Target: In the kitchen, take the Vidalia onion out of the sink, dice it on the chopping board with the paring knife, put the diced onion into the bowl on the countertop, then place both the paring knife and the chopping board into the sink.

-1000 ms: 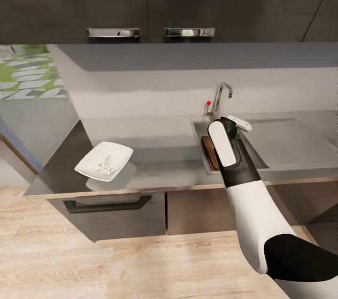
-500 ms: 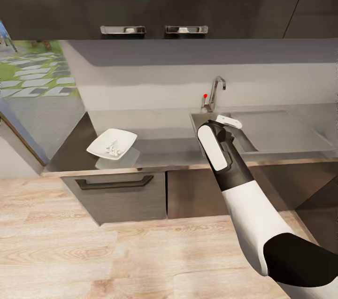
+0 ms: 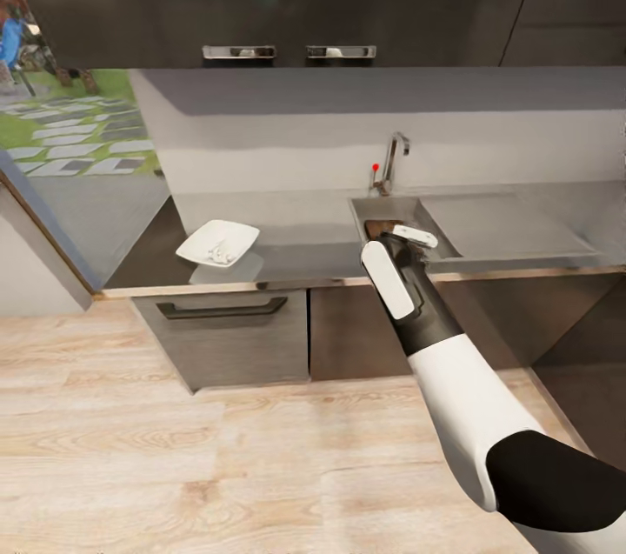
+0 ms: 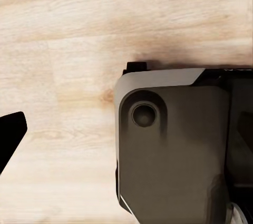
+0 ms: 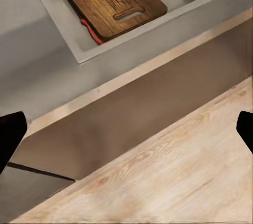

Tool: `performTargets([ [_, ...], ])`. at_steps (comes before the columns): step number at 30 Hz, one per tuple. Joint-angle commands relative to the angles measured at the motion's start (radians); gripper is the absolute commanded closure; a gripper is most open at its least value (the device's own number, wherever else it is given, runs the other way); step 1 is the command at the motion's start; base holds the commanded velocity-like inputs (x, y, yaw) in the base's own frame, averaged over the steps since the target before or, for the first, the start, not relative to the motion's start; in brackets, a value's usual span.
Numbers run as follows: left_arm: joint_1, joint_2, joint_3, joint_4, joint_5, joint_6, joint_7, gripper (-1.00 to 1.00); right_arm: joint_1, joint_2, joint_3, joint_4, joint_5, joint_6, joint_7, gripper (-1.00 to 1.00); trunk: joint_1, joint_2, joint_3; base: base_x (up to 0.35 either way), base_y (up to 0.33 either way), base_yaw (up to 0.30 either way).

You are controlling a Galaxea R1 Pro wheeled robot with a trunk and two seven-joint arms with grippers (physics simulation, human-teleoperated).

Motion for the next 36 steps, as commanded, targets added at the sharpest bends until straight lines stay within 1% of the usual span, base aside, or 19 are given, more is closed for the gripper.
performTargets([
  [1, -0.002, 0.0, -0.008, 0.004, 0.006, -0.008, 0.002, -1.0, -0.001, 0.0, 0.001, 0.03, -0.003, 0.0, 0.039, -1.0, 0.0, -0.002, -0.002, -0.075, 0.0, 0.0],
  [11, -0.002, 0.0, -0.008, 0.004, 0.006, -0.008, 0.002, -1.0, 0.004, 0.0, 0.002, 0.248, 0.017, -0.139, 0.207, -1.0, 0.0, -0.002, -0.002, -0.017, 0.0, 0.0],
  [12, -0.002, 0.0, -0.008, 0.004, 0.006, -0.008, 0.002, -1.0, 0.004, 0.0, 0.002, 0.275, 0.028, -0.149, 0.231, -1.0, 0.0, -0.002, -0.002, -0.001, 0.0, 0.0],
  [16, -0.002, 0.0, -0.008, 0.004, 0.006, -0.008, 0.002, -1.0, 0.004, 0.0, 0.002, 0.439, 0.13, -0.257, 0.362, -1.0, 0.0, -0.002, -0.002, 0.0, 0.0, 0.0],
  [17, -0.002, 0.0, -0.008, 0.004, 0.006, -0.008, 0.0, -1.0, 0.004, 0.0, 0.002, 0.492, 0.158, -0.294, 0.398, -1.0, 0.0, -0.002, -0.002, 0.0, 0.0, 0.0],
  [18, -0.002, 0.0, -0.008, 0.004, 0.006, -0.007, -0.015, -1.0, 0.004, 0.0, 0.001, 0.629, 0.205, -0.389, 0.483, -1.0, 0.0, -0.002, -0.002, 0.0, 0.0, 0.0],
  [19, -0.002, 0.001, -0.008, 0.004, 0.006, -0.004, -0.026, -1.0, 0.004, 0.0, 0.001, 0.714, 0.223, -0.453, 0.531, -1.0, 0.0, -0.002, -0.002, 0.0, 0.0, 0.0],
  [21, -0.002, 0.004, -0.007, 0.004, 0.006, 0.006, -0.039, -1.0, 0.006, 0.0, 0.001, 0.896, 0.251, -0.624, 0.635, -1.0, 0.0, -0.002, -0.002, 0.0, 0.0, 0.0],
  [22, -0.002, 0.005, -0.007, 0.004, 0.006, 0.008, -0.041, -1.0, 0.009, 0.0, 0.001, 0.931, 0.256, -0.67, 0.661, -1.0, 0.0, -0.002, -0.002, 0.0, 0.0, 0.0],
  [23, -0.002, 0.007, -0.007, 0.004, 0.006, 0.011, -0.043, -1.0, 0.025, 0.0, 0.001, 0.978, 0.265, -0.755, 0.706, -1.0, 0.0, -0.002, -0.002, 0.0, 0.0, 0.0],
  [24, -0.002, 0.008, -0.007, 0.004, 0.006, 0.014, -0.045, -1.0, 0.063, 0.0, 0.001, 1.005, 0.271, -0.821, 0.742, -1.0, 0.0, -0.002, -0.002, 0.0, 0.0, 0.0],
  [25, -0.002, 0.009, -0.006, 0.004, 0.006, 0.015, -0.045, -1.0, 0.089, 0.0, 0.001, 1.015, 0.273, -0.845, 0.756, -1.0, 0.0, -0.002, -0.002, 0.0, 0.0, 0.0],
  [27, -0.002, 0.01, -0.006, 0.003, 0.006, 0.017, -0.046, -1.0, 0.198, 0.0, 0.002, 1.037, 0.291, -0.906, 0.791, -1.0, 0.0, -0.002, -0.002, 0.0, 0.0, 0.0],
  [28, -0.002, 0.01, -0.006, 0.003, 0.007, 0.018, -0.045, -1.0, 0.26, 0.0, 0.002, 1.045, 0.323, -0.939, 0.811, -1.0, 0.0, -0.002, -0.002, 0.0, 0.0, 0.0],
  [29, -0.002, 0.012, -0.005, 0.002, 0.008, 0.018, -0.044, -1.0, 0.348, -0.021, 0.002, 1.05, 0.386, -1.005, 0.847, -1.0, 0.0, -0.002, -0.002, 0.0, 0.0, 0.0],
  [32, -0.002, 0.021, -0.004, 0.002, 0.01, 0.016, -0.042, -1.0, 0.523, -0.078, 0.002, 1.053, 0.471, -1.156, 0.915, -1.0, 0.0, -0.002, -0.002, 0.0, 0.0, 0.0],
  [33, -0.002, 0.023, -0.004, 0.001, 0.012, 0.016, -0.042, -1.0, 0.584, -0.099, 0.002, 1.054, 0.486, -1.21, 0.935, -1.0, 0.0, -0.002, -0.002, 0.0, 0.0, 0.0],
  [34, -0.002, 0.025, -0.004, 0.001, 0.014, 0.016, -0.042, -1.0, 0.615, -0.109, 0.002, 1.054, 0.491, -1.238, 0.944, -1.0, 0.0, -0.002, -0.002, 0.0, 0.0, 0.0],
  [36, -0.002, 0.031, -0.004, 0.001, 0.03, 0.016, -0.041, -1.0, 0.737, -0.151, 0.002, 1.055, 0.503, -1.345, 0.989, -1.0, 0.0, -0.002, -0.002, 0.0, 0.0, 0.0],
])
